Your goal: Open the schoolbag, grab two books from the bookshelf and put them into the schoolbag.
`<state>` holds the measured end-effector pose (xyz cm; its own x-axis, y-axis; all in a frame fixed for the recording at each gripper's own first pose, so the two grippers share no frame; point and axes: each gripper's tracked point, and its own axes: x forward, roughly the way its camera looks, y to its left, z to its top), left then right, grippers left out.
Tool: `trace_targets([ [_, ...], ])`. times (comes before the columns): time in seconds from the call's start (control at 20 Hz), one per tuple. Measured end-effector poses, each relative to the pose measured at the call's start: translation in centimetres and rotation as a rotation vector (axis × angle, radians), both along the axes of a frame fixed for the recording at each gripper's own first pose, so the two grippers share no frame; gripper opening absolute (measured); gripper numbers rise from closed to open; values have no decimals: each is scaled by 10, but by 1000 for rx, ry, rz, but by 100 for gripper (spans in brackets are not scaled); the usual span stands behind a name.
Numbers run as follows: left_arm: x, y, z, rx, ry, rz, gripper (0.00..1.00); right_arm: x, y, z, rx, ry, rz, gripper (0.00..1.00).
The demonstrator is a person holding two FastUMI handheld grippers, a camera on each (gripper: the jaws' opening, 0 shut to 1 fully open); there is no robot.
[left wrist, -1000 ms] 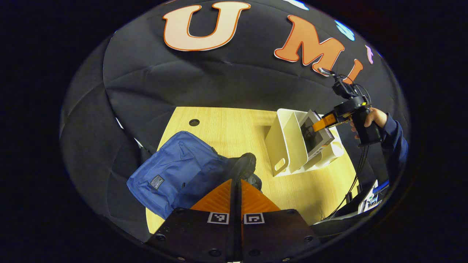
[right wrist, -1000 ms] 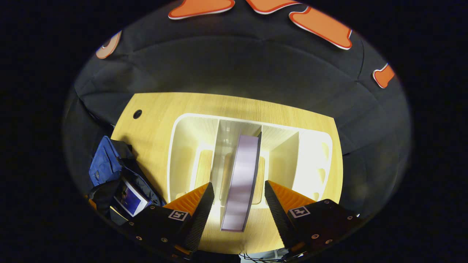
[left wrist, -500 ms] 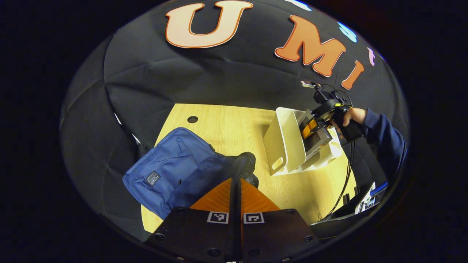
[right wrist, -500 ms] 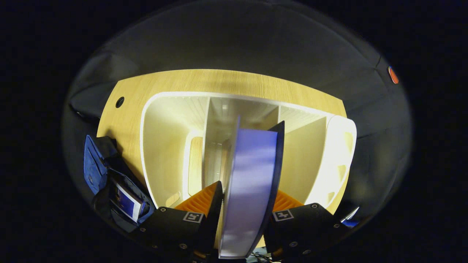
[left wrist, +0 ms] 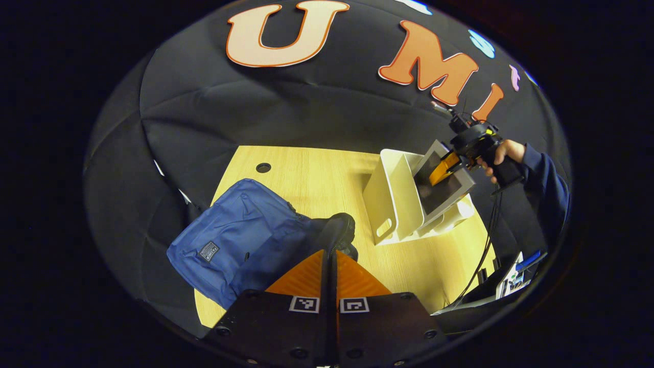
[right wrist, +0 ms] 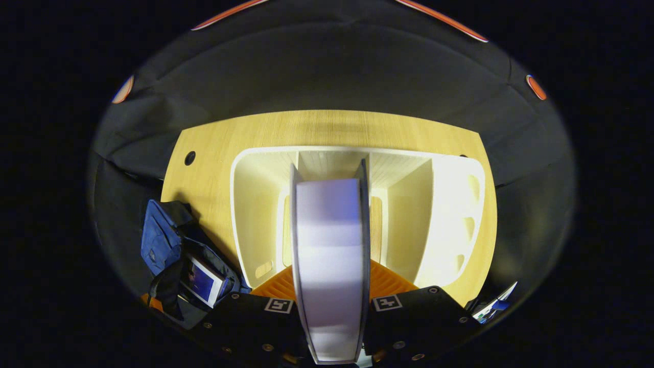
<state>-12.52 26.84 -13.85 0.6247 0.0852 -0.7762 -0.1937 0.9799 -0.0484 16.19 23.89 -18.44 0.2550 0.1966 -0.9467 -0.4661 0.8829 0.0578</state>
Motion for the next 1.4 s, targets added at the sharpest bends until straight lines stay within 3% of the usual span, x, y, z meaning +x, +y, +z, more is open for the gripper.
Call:
trace_targets([
  [0.4,3,-2,0,10,6,-55,1,-42,-22,116,168,-127,53,41],
  [0.6,2,0,-1,8,9,-77,1,-64,-23,147,258,-148,41,41],
  [0.75,1,-1,-5,4,18,-100,1,-77,-28,150,264,-158,45,41],
  [0.95,2,2,-8,3,25,-117,1,-118,-6,147,394,-76,41,41],
  [1.25,4,13,1,61,59,-153,0,-199,72,86,606,123,38,41],
  [1.4,4,11,1,75,76,-183,1,-229,95,53,685,234,-7,40],
])
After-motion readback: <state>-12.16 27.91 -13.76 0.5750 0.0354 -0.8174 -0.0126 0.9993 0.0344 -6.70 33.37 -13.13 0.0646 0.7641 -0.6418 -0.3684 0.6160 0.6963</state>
